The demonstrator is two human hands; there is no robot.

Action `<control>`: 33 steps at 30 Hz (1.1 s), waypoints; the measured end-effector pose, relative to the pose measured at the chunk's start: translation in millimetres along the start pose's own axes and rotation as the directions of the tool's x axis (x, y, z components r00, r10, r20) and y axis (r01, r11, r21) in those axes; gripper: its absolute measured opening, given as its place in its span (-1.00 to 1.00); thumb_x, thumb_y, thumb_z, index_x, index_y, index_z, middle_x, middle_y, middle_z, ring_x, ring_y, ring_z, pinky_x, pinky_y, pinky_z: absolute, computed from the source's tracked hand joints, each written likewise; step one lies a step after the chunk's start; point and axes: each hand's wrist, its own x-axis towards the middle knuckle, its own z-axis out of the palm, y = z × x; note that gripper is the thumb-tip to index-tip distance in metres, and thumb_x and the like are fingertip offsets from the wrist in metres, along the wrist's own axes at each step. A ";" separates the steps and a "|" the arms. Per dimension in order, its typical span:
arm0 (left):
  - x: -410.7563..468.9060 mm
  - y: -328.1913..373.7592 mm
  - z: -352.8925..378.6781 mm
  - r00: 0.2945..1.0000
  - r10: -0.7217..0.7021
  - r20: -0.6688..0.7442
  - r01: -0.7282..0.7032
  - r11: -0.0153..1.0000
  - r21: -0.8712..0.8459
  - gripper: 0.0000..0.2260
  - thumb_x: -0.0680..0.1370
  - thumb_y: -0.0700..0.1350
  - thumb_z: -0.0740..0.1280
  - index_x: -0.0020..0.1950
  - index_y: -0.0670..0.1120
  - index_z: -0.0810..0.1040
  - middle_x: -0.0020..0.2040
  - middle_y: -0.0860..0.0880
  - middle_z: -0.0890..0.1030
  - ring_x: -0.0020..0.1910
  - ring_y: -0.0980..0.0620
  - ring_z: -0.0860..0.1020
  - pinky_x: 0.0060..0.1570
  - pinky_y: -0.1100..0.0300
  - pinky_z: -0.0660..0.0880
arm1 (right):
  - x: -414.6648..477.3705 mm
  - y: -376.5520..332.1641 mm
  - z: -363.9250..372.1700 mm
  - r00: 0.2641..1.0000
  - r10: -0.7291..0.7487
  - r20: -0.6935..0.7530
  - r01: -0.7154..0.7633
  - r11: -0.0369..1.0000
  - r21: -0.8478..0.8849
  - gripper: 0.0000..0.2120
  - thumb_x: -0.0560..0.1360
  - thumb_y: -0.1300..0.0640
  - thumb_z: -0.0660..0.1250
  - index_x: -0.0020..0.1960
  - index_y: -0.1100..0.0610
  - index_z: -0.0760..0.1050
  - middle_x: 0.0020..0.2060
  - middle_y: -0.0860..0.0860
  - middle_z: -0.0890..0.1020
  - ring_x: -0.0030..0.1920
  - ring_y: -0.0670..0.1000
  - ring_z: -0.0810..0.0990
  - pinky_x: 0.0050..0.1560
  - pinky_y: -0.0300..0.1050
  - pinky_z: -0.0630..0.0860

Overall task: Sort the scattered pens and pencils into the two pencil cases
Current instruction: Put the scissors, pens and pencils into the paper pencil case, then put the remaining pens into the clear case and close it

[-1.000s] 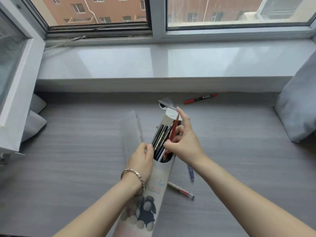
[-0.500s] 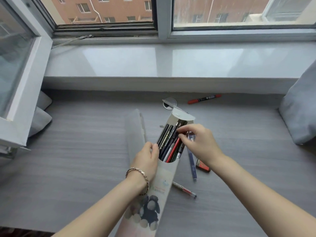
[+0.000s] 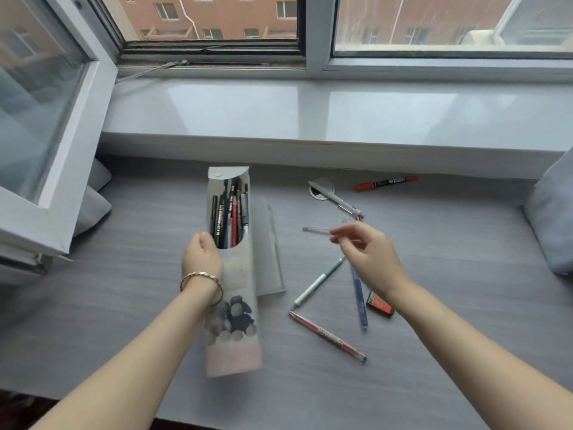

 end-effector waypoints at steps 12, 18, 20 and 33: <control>2.5 -16.3 15.1 0.998 0.052 -0.030 -0.034 0.903 0.429 -0.65 0.58 -0.04 0.12 0.24 -0.24 0.42 0.29 -0.26 0.33 0.23 -0.25 0.31 0.26 -0.08 0.27 | -4.3 31.8 12.5 0.979 0.025 0.203 0.045 0.941 -0.334 -0.78 0.46 0.33 0.23 -0.02 0.14 0.60 -0.09 0.05 0.67 -0.04 0.03 0.61 0.08 -0.13 0.51; -38.7 18.0 37.2 0.894 0.239 0.378 -0.434 0.666 0.606 -0.46 0.52 0.17 0.17 0.32 -0.19 0.28 0.25 -0.21 0.38 0.22 -0.17 0.36 0.18 0.03 0.36 | 0.3 49.2 29.4 0.879 -0.100 0.467 0.412 0.654 -0.635 -0.65 0.32 0.41 0.18 -0.03 0.13 0.59 -0.08 0.08 0.64 -0.01 0.13 0.57 -0.05 0.00 0.53; -45.1 23.2 44.9 0.907 0.123 0.403 -0.390 0.607 0.692 -0.31 0.47 0.24 0.20 0.40 -0.20 0.15 0.29 -0.25 0.33 0.25 -0.19 0.34 0.19 0.04 0.37 | 0.7 51.8 37.8 0.846 -0.104 0.522 0.497 0.509 -0.703 -0.71 0.23 0.27 0.12 -0.26 0.03 0.58 -0.33 -0.03 0.63 -0.27 0.04 0.63 -0.33 -0.19 0.53; -39.3 23.7 31.4 0.907 -0.078 0.414 -0.083 0.931 0.357 -0.31 0.47 0.09 0.24 0.45 -0.18 0.03 0.28 -0.28 0.42 0.15 -0.25 0.49 0.13 -0.01 0.47 | -36.6 37.8 28.0 0.852 0.133 0.507 0.322 0.631 -0.706 -0.77 0.55 0.19 0.09 0.18 0.21 0.34 0.11 0.17 0.39 -0.04 0.23 0.52 -0.23 0.03 0.28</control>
